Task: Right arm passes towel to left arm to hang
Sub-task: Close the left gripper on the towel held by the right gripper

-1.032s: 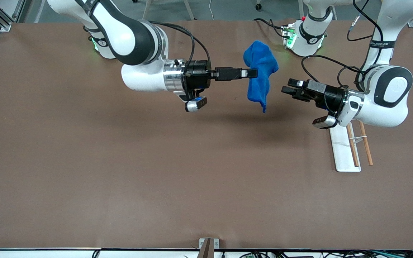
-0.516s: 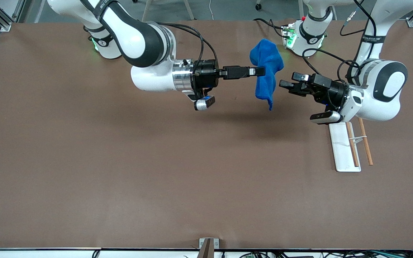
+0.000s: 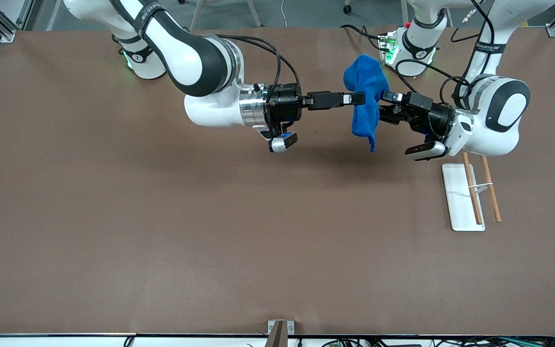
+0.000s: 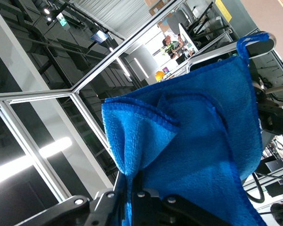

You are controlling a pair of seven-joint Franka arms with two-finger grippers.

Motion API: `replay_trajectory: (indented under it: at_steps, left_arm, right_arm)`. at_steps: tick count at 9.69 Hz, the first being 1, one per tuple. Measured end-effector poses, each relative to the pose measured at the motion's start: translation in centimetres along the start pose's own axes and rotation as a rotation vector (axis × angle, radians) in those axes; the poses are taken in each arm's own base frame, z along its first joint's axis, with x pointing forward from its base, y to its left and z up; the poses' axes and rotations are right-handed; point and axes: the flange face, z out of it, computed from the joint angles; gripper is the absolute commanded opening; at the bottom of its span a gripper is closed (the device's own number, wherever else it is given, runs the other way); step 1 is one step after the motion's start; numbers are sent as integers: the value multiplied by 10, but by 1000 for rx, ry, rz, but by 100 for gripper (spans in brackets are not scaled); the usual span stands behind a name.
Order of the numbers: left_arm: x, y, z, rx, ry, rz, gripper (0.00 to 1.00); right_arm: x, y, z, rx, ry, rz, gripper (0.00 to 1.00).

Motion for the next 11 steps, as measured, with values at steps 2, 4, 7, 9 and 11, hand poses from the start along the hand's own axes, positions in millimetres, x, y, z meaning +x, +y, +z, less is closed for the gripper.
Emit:
replay_trajectory:
  at_steps: [2,4,7,9,11]
  left_arm:
    - [5,8,-2,-42,44,22,81]
    - [9,11,-5,-57,82,55,77]
    - [13,12,-6,-64,123,80,65]
    - [14,9,3,-56,119,95,56]
    - [14,9,5,-55,118,97,10]
  right_arm:
    - [0,0,1,2,0,-1,1]
    - [-1,0,1,1,1,-2,1]
    - [-1,0,1,1,3,-2,1]
    - [0,0,1,0,11,-2,2]
    - [0,0,0,-1,14,-3,2]
